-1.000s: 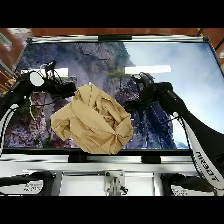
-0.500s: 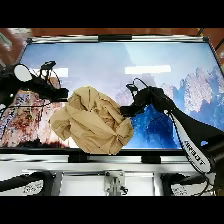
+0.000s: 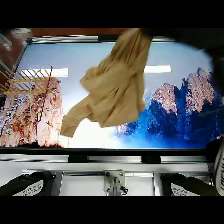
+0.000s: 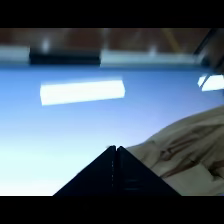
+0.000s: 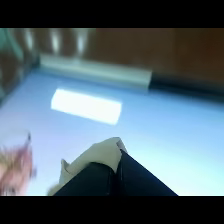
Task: Fold the shirts.
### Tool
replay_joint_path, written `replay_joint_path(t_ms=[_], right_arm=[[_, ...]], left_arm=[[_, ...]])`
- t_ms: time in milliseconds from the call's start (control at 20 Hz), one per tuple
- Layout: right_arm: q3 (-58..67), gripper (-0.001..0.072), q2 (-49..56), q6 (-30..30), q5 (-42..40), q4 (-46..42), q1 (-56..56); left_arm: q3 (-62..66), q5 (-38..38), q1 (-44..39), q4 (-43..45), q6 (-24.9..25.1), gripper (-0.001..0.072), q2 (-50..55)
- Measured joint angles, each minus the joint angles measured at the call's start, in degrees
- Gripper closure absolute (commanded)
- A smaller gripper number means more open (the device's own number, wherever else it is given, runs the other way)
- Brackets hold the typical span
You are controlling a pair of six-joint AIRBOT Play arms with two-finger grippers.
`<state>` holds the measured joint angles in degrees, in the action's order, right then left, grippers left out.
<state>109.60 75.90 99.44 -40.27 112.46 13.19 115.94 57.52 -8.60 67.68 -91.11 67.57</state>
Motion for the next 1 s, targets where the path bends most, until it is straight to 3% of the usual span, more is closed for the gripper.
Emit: replay_joint_path(t_ms=[100,200,250,350,400,600,800,1000], right_arm=[[4.94,0.065,-4.0,-2.12,1.14,-0.66,-0.28],[7.5,0.065,-6.97,-4.5,-4.57,-0.94,-0.5],[8.11,0.065,-7.8,-5.33,-8.96,-0.96,-0.55],[8.31,0.065,-8.94,-6.38,-17.79,-0.94,-0.66],[7.98,0.065,-9.31,-6.78,-20.35,-0.74,-0.66],[6.43,0.065,-8.74,-7.3,-23.06,1.16,-0.7],[5.92,0.065,-5.9,-7.54,-17.62,6.62,0.02],[5.81,0.065,-4.07,-7.56,-13.86,8.92,2.64]], left_arm=[[2.51,-2.08,0.0,-0.11,-0.2,0.0652,-1.92],[-0.7,0.0,0.02,-0.04,-0.26,0.0635,-3.87],[-3.72,2.32,0.02,0.0,-0.37,0.0505,-4.48],[-11.23,7.02,-0.02,-0.02,-1.01,0.0135,-5.01],[-15.41,8.22,-0.22,-0.07,-1.38,0.0095,-5.11],[-35.52,6.82,-2.73,-2.47,-2.23,0.009,-5.33],[-52.17,-4.72,-10.56,-9.77,-0.11,0.0089,-5.22],[-60.06,-17.7,-20.13,-13.6,2.62,0.0089,-3.54]])
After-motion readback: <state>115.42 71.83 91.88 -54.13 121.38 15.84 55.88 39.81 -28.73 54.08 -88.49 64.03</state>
